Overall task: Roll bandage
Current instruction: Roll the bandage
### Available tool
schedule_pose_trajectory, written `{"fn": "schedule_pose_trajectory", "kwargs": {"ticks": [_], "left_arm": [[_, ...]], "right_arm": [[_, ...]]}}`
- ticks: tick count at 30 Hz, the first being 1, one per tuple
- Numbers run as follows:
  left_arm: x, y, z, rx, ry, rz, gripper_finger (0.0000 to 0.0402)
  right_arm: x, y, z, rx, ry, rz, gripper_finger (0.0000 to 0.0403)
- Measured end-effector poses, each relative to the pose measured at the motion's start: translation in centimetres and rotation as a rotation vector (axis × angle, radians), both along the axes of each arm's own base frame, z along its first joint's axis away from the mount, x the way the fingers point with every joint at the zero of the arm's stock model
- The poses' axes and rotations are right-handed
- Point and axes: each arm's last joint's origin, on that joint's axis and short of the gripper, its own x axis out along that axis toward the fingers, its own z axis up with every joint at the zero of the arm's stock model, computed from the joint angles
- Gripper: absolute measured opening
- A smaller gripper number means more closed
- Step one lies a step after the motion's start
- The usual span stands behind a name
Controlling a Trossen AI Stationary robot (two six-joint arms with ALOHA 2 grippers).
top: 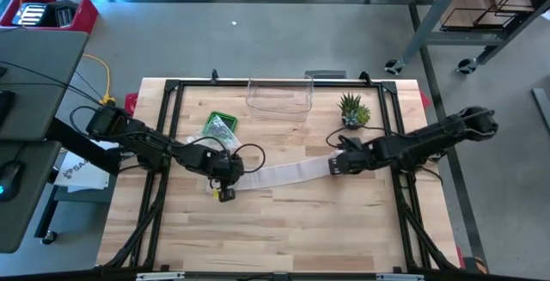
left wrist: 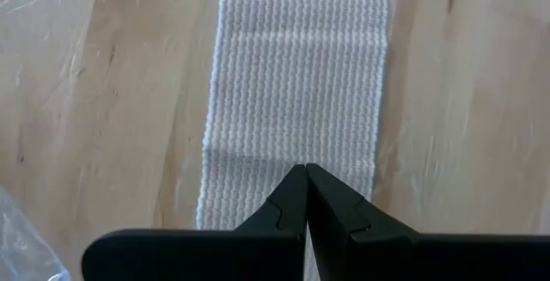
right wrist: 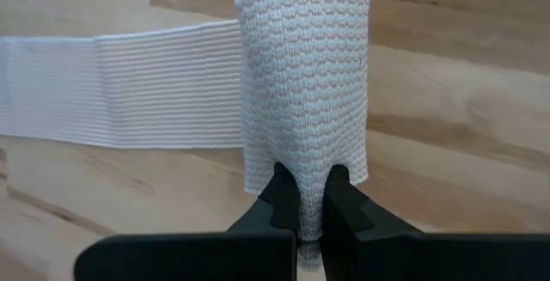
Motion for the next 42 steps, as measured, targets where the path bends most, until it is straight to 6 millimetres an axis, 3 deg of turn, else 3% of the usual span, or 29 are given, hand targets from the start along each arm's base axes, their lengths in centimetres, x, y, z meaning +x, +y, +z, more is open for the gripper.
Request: {"fn": "schedule_pose_trajectory", "kwargs": {"ticks": [11,23,33,42], "left_arm": [[0.4,-0.1,0.2,-0.025,-0.046,0.026,0.0000],[1.9,0.4,1.1,-0.049,-0.208,0.032,0.0000],[2.1,0.5,1.2,-0.092,-0.225,0.042,0.0000],[5.2,1.9,1.0,-0.064,-0.433,0.041,0.0000]], "right_arm": [[0.7,-1.5,0.1,-0.044,-0.020,0.138,0.0005],[1.6,-1.5,0.4,-0.022,-0.111,0.206,0.0004],[0.0,-1.8,-0.2,-0.041,0.061,0.087,0.0004],[0.0,-1.8,-0.2,-0.024,0.060,0.091,0.0004]]}}
